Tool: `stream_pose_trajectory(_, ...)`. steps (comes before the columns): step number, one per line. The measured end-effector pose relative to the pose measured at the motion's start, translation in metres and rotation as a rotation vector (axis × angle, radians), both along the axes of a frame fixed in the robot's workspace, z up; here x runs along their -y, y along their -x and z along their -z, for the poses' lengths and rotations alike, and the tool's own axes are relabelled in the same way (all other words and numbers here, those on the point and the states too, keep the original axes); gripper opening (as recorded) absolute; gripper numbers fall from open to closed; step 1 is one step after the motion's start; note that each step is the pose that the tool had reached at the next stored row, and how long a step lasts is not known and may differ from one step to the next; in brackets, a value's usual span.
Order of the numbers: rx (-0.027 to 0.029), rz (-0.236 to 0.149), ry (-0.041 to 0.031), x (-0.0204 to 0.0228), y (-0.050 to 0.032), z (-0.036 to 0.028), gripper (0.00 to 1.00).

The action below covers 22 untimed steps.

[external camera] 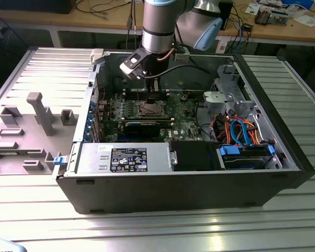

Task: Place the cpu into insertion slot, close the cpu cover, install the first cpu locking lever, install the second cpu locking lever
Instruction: 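Close the cpu cover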

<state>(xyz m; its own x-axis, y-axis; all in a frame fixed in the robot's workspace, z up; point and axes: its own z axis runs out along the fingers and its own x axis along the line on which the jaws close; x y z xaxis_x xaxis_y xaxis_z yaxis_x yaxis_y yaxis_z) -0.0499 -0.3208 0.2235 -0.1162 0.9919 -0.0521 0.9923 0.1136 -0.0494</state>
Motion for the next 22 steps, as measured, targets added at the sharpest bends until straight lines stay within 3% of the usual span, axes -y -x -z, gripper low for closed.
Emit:
stream_pose_trajectory(11, 0.0000, 0.000, 0.0001, 0.0000, 0.0000, -0.0064, 0.11)
stream_pose_trajectory(19, 0.0000, 0.000, 0.0001, 0.0000, 0.0000, -0.0198, 0.11)
stream_pose_trajectory(22, 0.0002, 0.000, -0.0002, 0.0000, 0.0000, -0.0209, 0.11)
